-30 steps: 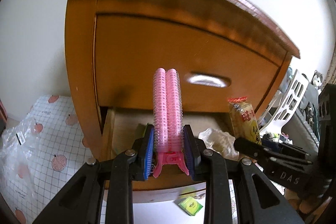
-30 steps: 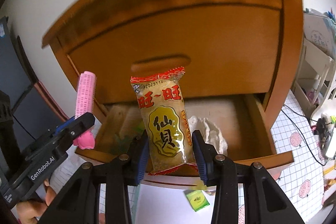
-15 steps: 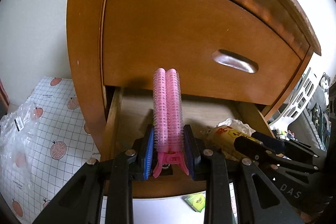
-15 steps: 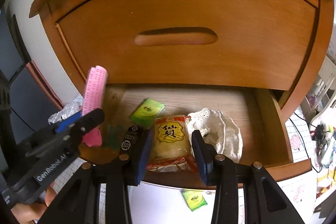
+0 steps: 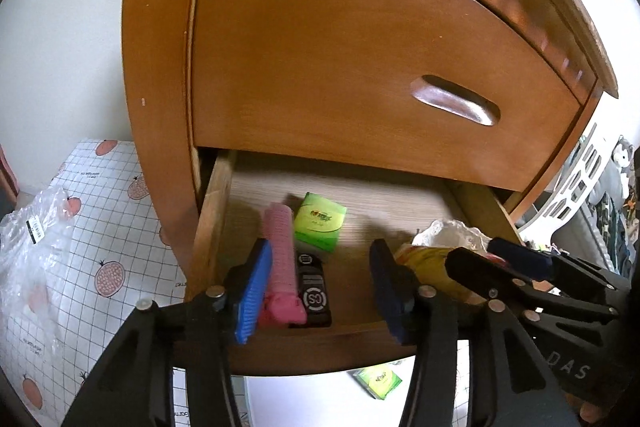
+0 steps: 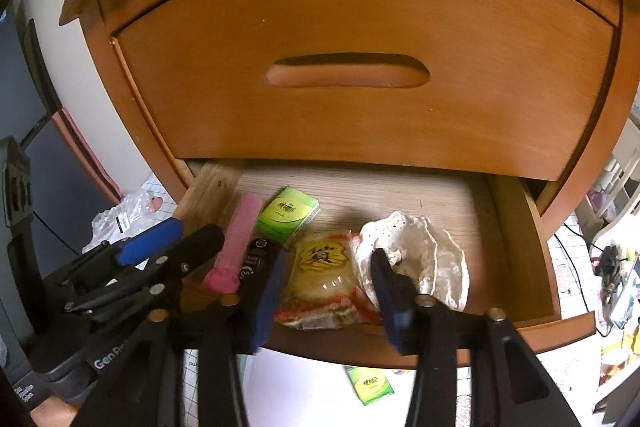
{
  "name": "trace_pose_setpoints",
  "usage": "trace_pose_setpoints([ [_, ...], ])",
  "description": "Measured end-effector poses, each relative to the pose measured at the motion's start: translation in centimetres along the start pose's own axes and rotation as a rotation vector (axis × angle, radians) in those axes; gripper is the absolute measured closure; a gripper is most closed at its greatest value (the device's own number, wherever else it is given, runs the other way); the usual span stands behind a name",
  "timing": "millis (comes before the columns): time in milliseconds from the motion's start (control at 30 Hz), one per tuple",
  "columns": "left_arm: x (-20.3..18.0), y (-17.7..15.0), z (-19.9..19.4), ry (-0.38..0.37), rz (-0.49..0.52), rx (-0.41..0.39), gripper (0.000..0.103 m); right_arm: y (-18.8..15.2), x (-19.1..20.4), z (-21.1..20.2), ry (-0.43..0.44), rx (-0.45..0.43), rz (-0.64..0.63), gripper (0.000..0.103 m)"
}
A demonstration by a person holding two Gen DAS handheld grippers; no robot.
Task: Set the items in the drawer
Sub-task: 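Open both tools to release the hair rollers and snack bag in the drawer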
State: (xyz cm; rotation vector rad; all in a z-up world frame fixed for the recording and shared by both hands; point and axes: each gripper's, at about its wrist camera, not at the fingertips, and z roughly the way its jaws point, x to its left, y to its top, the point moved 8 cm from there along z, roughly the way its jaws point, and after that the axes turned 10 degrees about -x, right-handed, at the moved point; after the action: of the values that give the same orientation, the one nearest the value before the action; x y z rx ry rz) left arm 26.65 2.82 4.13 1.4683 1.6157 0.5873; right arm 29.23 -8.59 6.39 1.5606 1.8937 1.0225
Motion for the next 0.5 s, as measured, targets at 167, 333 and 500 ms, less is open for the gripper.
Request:
trace_pose_setpoints([
  [167,0.4,-0.1,0.0,0.007,-0.010,0.001,0.041,-0.2,-0.2,0.0,-0.001,0.000,0.001,0.040],
  [333,0.7,-0.4,0.1,0.020,-0.014,0.006,0.034,-0.4,-0.5,0.1,-0.012,0.001,-0.002,0.036],
  [500,1.2,-0.3,0.0,0.046,-0.027,0.002,0.027,-0.4,-1.0,-0.2,-0.035,-0.005,-0.001,0.024],
])
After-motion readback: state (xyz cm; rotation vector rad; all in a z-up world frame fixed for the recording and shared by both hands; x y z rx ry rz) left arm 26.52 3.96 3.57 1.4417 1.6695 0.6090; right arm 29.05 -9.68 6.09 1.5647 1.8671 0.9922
